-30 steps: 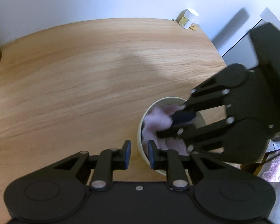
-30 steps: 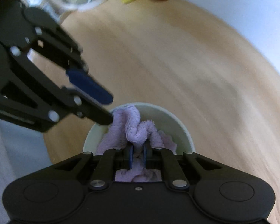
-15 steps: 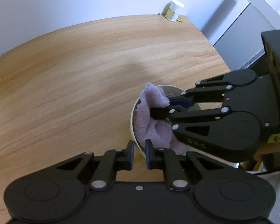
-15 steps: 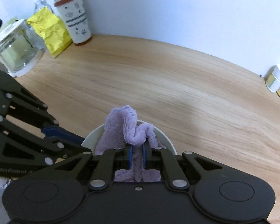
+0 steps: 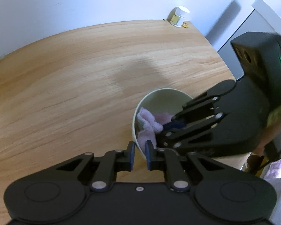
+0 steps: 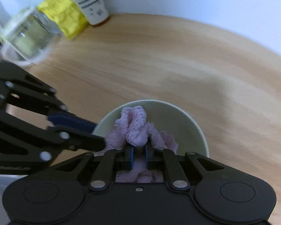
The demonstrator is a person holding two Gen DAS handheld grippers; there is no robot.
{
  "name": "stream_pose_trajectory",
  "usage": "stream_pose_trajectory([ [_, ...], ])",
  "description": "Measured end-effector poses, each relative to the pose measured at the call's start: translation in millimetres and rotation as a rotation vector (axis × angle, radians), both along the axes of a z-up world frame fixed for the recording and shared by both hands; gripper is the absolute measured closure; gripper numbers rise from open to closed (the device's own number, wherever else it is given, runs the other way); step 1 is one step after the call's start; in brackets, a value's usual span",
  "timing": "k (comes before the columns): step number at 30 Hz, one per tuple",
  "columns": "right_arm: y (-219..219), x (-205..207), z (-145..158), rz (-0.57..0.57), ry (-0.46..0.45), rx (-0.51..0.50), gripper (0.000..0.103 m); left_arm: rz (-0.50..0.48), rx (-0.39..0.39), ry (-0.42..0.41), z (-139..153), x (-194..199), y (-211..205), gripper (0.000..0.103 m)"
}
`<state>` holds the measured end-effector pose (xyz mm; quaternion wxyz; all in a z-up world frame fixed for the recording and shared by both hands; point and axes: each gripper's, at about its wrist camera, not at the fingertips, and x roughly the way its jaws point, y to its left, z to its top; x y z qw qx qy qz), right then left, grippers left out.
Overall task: Clean bowl
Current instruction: 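Turn the bowl with the left tool while the right tool wipes its inside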
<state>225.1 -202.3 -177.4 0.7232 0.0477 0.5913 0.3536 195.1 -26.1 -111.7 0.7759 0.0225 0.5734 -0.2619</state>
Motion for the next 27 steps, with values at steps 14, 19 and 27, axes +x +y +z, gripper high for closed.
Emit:
stream_pose_trajectory([
  [14, 32.6, -8.1, 6.0, 0.300, -0.111, -0.198, 0.095, 0.015, -0.007, 0.009, -3.9, 1.3, -3.5, 0.092],
  [19, 54.6, -37.8, 12.5, 0.423, -0.338, -0.425, 0.095, 0.008, -0.011, 0.016, -5.1, 1.3, -1.5, 0.090],
  [27, 61.3, -62.7, 13.8, 0.452, -0.498, -0.611, 0.095, -0.008, 0.009, 0.021, -6.9, 3.9, -3.9, 0.089],
])
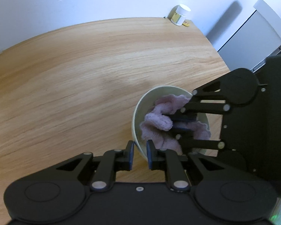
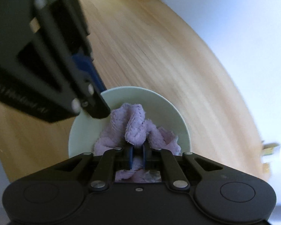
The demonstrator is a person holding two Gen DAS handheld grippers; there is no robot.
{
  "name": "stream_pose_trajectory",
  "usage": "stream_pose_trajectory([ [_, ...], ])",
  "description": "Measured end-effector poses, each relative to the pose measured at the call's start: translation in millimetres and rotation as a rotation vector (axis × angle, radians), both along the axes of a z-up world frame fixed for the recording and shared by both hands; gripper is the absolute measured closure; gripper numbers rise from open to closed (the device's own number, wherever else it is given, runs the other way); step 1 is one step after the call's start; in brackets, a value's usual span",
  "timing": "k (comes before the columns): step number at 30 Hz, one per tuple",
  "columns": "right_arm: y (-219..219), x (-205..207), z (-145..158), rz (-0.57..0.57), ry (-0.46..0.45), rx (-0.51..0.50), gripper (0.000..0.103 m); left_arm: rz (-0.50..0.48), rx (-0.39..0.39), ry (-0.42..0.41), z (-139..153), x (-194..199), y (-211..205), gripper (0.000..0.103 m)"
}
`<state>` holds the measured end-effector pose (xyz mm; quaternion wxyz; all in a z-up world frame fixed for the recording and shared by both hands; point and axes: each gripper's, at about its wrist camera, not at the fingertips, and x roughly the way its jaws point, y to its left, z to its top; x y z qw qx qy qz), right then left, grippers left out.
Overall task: Clean bowl
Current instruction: 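Turn the bowl with the left tool while the right tool wipes its inside, then scrub the bowl's inner base with the towel in the right tool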
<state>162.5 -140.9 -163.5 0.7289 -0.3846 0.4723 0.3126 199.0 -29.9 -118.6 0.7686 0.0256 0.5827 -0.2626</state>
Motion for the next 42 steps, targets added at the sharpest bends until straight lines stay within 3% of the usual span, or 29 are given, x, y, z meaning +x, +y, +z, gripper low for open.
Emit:
stream_pose_trajectory([
  [5, -3.0, -2.2, 7.8, 0.022, -0.027, -0.052, 0.095, 0.000, 0.000, 0.003, -0.1, 0.4, -2.2, 0.089],
  [9, -11.5, 2.0, 16.7, 0.029, 0.028, -0.065, 0.095, 0.009, 0.005, -0.003, -0.1, 1.0, -3.9, 0.089],
  [16, -28.6, 27.0, 20.5, -0.028, 0.283, 0.005, 0.094, 0.023, -0.010, 0.007, -2.3, -0.4, -4.2, 0.089],
  [18, -38.4, 41.7, 15.6, -0.063, 0.413, 0.063, 0.094, 0.028, -0.006, 0.008, -2.7, -0.6, -5.2, 0.090],
  [21, -47.4, 57.1, 13.8, -0.088, 0.505, 0.135, 0.097, 0.030, 0.004, 0.013, -4.3, -1.2, -8.1, 0.092],
  [25, -48.0, 61.5, 16.2, -0.063, 0.533, 0.134, 0.096, 0.071, -0.013, 0.052, -9.3, 0.0, -5.7, 0.096],
  [31, -77.4, 89.8, 20.6, -0.198, 0.673, 0.326, 0.097, 0.115, -0.030, 0.082, -11.2, 0.6, 0.6, 0.097],
  [33, -80.0, 88.4, 24.6, -0.196, 0.660, 0.349, 0.095, 0.117, -0.025, 0.083, -11.0, -0.7, 0.3, 0.097],
  [39, -58.5, 47.1, 31.0, 0.021, 0.470, 0.219, 0.093, 0.161, -0.052, 0.112, -13.1, 0.9, 4.3, 0.097],
  [42, -58.6, 46.4, 30.9, -0.010, 0.446, 0.267, 0.093, 0.172, -0.066, 0.116, -14.1, 1.6, 9.0, 0.097],
])
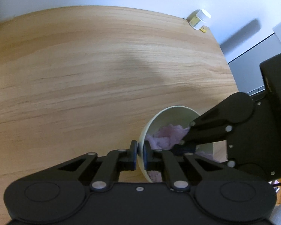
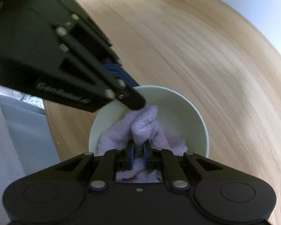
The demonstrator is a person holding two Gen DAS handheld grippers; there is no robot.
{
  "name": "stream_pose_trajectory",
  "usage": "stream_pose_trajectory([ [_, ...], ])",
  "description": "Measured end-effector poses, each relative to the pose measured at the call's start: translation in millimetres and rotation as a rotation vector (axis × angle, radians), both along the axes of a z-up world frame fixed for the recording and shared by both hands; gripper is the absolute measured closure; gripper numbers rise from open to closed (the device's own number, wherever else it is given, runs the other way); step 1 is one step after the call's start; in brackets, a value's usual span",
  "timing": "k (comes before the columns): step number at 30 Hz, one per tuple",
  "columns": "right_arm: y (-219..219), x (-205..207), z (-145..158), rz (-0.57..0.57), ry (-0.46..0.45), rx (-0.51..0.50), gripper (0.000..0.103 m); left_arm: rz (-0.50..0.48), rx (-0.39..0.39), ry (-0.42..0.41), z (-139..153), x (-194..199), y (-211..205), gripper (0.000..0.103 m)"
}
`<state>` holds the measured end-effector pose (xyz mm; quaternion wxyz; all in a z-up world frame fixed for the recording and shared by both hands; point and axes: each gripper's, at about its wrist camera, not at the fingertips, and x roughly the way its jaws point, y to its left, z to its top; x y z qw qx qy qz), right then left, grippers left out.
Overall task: Clean bowl
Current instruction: 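Scrub the bowl's inner base with the towel in the right tool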
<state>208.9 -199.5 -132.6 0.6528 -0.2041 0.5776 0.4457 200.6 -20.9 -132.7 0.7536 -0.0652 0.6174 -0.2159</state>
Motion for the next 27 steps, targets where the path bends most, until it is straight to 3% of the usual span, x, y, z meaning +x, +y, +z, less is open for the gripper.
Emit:
stream_pose_trajectory([
  [5, -6.4, -0.8, 3.1, -0.071, -0.040, 0.063, 0.094, 0.016, 0.004, 0.002, 0.8, 1.3, 7.7, 0.097],
  [13, -23.0, -9.7, 19.6, -0.299, -0.292, 0.053, 0.096, -0.003, 0.022, 0.000, -2.3, -1.1, 7.2, 0.095],
  [18, -1.2, -36.4, 31.1, -0.314, -0.415, -0.012, 0.097, -0.005, 0.012, -0.003, -2.6, -1.3, 8.0, 0.095],
  [22, 15.7, -75.3, 13.3, -0.330, -0.426, -0.098, 0.097, -0.021, 0.019, -0.024, 0.0, -3.2, 4.3, 0.095],
  [27, -1.3, -86.7, 22.0, -0.216, -0.419, -0.213, 0.096, -0.032, 0.014, -0.039, 2.5, -3.1, 2.3, 0.095],
])
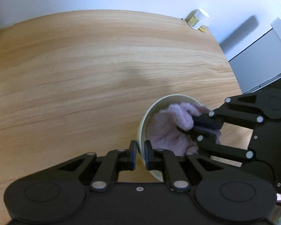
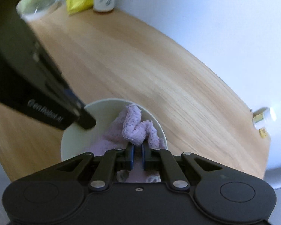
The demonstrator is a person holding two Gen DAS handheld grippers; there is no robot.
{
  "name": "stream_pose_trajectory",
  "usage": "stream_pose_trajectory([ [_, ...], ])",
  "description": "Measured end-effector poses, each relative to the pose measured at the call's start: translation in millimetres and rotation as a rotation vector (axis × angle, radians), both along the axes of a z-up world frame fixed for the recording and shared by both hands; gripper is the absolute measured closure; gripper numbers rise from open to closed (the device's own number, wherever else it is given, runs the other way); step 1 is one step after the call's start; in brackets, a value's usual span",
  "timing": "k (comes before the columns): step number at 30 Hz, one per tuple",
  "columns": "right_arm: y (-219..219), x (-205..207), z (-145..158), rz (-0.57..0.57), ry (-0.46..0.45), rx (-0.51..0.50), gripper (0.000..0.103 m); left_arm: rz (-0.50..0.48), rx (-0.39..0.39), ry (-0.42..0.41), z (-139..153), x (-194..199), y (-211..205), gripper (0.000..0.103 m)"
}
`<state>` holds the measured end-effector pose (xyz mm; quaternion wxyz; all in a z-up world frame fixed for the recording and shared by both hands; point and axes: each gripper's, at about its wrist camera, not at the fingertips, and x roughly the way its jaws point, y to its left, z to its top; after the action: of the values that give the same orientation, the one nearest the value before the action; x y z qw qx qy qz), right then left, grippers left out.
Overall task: Clean bowl
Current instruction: 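Scrub the bowl's inner base with the towel in the right tool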
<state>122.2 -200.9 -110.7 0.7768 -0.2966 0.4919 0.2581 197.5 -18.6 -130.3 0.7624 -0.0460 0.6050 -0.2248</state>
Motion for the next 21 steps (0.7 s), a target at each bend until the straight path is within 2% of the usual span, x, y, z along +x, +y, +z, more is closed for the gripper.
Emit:
stream_pose_trajectory([
  [4, 24.1, 13.7, -19.2, 0.077, 0.097, -0.044, 0.096, -0.006, -0.006, 0.000, -0.7, 1.2, -0.4, 0.096],
  [7, 22.6, 12.1, -26.5, 0.242, 0.174, -0.052, 0.095, -0.005, -0.020, 0.006, -2.1, 1.3, 2.5, 0.096],
  [10, 24.1, 16.5, -26.1, 0.295, 0.216, -0.057, 0.095, 0.012, -0.023, 0.013, -2.7, 1.6, 3.8, 0.097],
  [14, 19.4, 33.7, -27.5, 0.269, 0.344, 0.035, 0.095, 0.025, -0.032, 0.020, -3.6, 1.6, 5.8, 0.097],
  [16, 14.8, 41.7, -26.6, 0.224, 0.390, 0.118, 0.094, 0.037, -0.038, 0.028, -3.6, 1.5, 7.5, 0.097],
  [17, 10.1, 48.1, -31.3, 0.161, 0.460, 0.194, 0.095, 0.043, -0.036, 0.029, -3.4, 1.3, 7.3, 0.097],
  [21, 6.3, 55.0, -36.4, 0.069, 0.488, 0.318, 0.094, 0.045, -0.028, 0.024, -2.8, 1.1, 6.1, 0.097],
])
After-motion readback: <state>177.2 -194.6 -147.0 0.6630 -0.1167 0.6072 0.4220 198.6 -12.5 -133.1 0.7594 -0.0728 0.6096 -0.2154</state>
